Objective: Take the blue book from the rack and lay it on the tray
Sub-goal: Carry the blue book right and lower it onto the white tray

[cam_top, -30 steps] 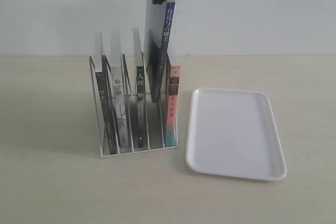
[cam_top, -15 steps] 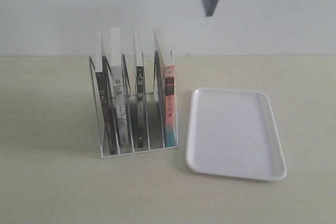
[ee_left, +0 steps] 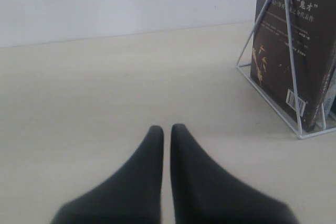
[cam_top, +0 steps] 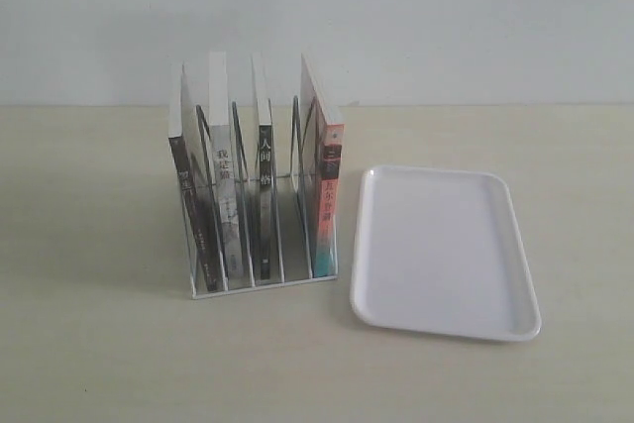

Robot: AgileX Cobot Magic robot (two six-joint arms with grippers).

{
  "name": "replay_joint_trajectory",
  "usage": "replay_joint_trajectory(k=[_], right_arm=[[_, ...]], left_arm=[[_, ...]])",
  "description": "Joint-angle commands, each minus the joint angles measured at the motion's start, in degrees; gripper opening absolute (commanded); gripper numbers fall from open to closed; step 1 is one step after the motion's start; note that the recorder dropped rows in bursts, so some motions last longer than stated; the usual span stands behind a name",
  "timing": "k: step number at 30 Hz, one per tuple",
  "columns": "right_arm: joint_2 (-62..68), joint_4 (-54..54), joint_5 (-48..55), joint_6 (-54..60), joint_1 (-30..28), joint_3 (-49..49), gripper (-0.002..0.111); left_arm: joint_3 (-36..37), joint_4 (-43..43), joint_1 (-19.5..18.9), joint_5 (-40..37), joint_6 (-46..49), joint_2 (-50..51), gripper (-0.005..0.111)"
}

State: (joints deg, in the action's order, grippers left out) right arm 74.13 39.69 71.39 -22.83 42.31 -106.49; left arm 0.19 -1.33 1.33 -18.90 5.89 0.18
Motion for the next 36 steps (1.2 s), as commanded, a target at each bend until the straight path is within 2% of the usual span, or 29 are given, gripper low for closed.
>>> replay_joint_trajectory(k=[1, 4, 6, 8, 12, 14, 18, 23, 27, 31, 36], right_arm=[[-6.6, 7.6, -1.4, -3.6, -0.1, 10.4, 0.000], [-10.0, 10.1, -1.4, -3.1, -0.1, 20.0, 0.000], [-10.3, 11.8, -1.4, 2.3, -0.1, 25.3, 0.000], [-9.6, 13.1, -1.4, 12.7, -0.1, 30.1, 0.000], [-6.6, 11.1, -11.8, 41.5, -0.1, 38.8, 0.000], [-4.7, 9.7, -14.6, 47.3, -0.1, 42.0, 0.000], [-3.4, 9.2, -21.8, 46.8, -0.1, 48.0, 0.000], [-5.1, 8.5, -40.6, 43.2, -0.1, 56.8, 0.000], [-5.6, 10.5, -49.1, 42.4, -0.5, 62.3, 0.000], [-5.6, 10.6, -61.2, 38.3, -6.0, 65.8, 0.000], [-5.5, 9.9, -67.8, 36.3, -13.5, 66.6, 0.000]], left_arm=[[-0.2, -0.1, -0.1, 0.9, 0.1, -0.2, 0.005], [-0.2, -0.1, -0.1, 0.9, 0.1, -0.2, 0.005], [-0.2, -0.1, -0.1, 0.9, 0.1, -0.2, 0.005], [-0.2, -0.1, -0.1, 0.9, 0.1, -0.2, 0.005], [-0.2, -0.1, -0.1, 0.9, 0.1, -0.2, 0.005], [-0.2, -0.1, -0.1, 0.9, 0.1, -0.2, 0.005], [-0.2, -0.1, -0.1, 0.9, 0.1, -0.2, 0.005], [-0.2, -0.1, -0.1, 0.9, 0.1, -0.2, 0.005], [-0.2, -0.1, -0.1, 0.9, 0.1, -0.2, 0.005], [-0.2, -0.1, -0.1, 0.9, 0.1, -0.2, 0.005], [-0.2, -0.1, -0.1, 0.9, 0.1, -0.2, 0.005]])
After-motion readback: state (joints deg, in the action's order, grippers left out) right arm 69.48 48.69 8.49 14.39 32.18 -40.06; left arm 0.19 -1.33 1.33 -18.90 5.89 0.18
